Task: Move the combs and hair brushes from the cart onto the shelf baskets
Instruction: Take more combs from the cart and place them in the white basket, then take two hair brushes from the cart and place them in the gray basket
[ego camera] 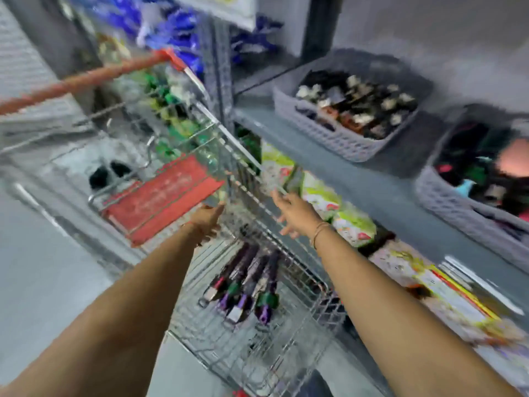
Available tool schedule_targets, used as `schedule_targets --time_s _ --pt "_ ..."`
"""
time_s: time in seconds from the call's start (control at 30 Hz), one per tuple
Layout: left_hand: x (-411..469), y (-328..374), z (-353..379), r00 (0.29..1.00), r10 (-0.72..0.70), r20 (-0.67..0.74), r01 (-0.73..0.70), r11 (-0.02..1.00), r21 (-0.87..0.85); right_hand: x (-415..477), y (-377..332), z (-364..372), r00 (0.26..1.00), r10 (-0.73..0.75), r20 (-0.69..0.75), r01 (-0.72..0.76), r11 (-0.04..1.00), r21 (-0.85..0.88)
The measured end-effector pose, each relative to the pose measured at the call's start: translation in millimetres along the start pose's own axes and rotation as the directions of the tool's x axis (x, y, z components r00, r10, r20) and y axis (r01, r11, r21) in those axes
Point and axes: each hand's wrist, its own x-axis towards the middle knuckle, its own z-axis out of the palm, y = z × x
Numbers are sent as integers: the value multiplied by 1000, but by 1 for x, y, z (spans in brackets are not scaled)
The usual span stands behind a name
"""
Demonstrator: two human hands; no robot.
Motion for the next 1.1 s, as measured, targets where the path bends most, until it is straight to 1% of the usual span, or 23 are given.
schedule_targets --time_s 0.03,0.1,0.17,0.23,0.3,0.37,0.4,0.47,0.53,0.57,0.6,0.7,0.73,0.77,0.83,0.87,0.9,0.93,0.97,1.0,1.03,1.07,1.1 --pt "11 -19 -1 997 -72 -7 72 997 11 14 9 14 996 47 72 -44 998 -41" --pt "33 -52 3 985 -171 -26 171 985 29 42 29 40 973 146 179 -126 985 -118" --pt "49 -74 13 977 -212 -27 213 974 80 63 53 59 946 216 242 -172 967 -190" --pt "67 -92 28 962 -273 -21 274 958 81 86 78 80 905 289 313 -203 938 -281" --pt "77 -103 43 957 -289 -7 286 946 153 101 106 97 877 352 328 -245 914 -324" --pt "87 -115 64 967 -252 26 233 924 304 113 140 114 848 436 301 -319 873 -369" --pt "89 -120 77 977 -207 50 171 902 397 113 156 120 840 476 261 -357 846 -395" --pt "86 -130 108 982 -128 137 23 807 590 110 184 134 821 539 187 -432 801 -414" --pt "80 -143 140 968 -97 230 -96 705 702 102 198 146 777 602 183 -478 754 -450" --pt "79 -152 153 966 -109 233 -95 692 716 98 203 153 768 613 188 -489 750 -445" --pt "79 -160 164 969 -136 206 -55 695 717 94 208 160 779 604 171 -496 759 -422" --pt "78 -177 182 980 -191 55 105 732 673 83 214 169 835 548 47 -492 783 -380" --pt "78 -181 186 981 -195 7 142 739 658 81 214 170 839 541 50 -490 793 -363" --pt "76 -184 189 981 -192 -28 165 753 637 80 217 172 836 544 68 -498 805 -322" --pt "74 -184 188 981 -190 -49 183 794 580 79 219 171 819 568 82 -543 812 -213" --pt "73 -183 182 976 -210 -54 206 817 539 79 218 169 806 585 88 -568 807 -163" --pt "74 -182 172 964 -259 -58 256 848 464 79 218 166 793 600 102 -591 799 -105" --pt "76 -181 160 942 -333 -37 327 887 326 79 217 163 780 615 112 -616 787 -35" --pt "80 -181 147 908 -418 29 410 901 139 78 216 160 769 627 126 -634 773 28" --pt "84 -181 135 871 -473 136 484 873 -61 78 216 156 768 623 146 -637 767 78" --pt "86 -179 125 837 -490 244 536 824 -184 77 215 152 773 610 173 -632 764 129" --pt "86 -177 118 820 -482 309 554 805 -213 76 214 148 783 586 208 -620 761 191" --pt "86 -176 115 816 -474 331 553 808 -206 74 213 145 799 551 240 -600 759 254"
